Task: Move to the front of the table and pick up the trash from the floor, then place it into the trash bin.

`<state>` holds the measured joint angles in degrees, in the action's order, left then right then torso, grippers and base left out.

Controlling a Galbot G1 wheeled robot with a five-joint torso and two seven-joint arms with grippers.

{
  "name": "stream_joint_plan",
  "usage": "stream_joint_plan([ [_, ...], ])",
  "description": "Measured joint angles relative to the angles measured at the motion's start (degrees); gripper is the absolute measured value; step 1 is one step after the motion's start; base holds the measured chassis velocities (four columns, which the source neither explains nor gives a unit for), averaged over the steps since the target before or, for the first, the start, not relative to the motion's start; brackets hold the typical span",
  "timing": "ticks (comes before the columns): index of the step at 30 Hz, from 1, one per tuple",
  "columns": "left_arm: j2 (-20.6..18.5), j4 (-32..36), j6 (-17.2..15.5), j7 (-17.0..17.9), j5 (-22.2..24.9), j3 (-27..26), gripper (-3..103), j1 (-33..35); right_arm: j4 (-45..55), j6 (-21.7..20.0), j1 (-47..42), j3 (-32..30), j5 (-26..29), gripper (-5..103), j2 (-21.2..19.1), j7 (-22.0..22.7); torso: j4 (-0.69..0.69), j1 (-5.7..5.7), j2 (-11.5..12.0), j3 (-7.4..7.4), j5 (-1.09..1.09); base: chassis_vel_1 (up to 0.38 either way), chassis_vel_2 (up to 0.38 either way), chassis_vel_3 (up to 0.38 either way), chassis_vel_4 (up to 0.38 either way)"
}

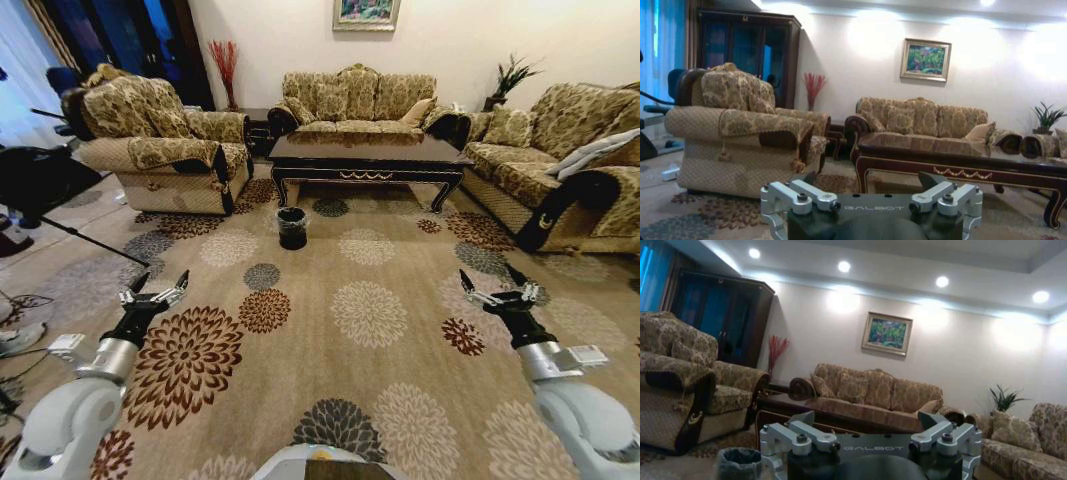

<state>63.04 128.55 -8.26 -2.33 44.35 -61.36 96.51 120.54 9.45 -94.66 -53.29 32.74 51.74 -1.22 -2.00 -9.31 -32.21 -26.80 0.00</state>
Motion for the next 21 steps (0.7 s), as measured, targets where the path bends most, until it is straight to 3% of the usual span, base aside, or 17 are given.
stream_joint_plan([
  [21,-1.06,-0.99,-0.03,-0.14,0.65,-0.17,100,-1.08,-1.45,-0.09,2.19,1.27,0.77,100,-0.44,0.41,0.00,-2.04,-5.13,-3.09,0.00,0.000,0.000,0.000,0.000],
])
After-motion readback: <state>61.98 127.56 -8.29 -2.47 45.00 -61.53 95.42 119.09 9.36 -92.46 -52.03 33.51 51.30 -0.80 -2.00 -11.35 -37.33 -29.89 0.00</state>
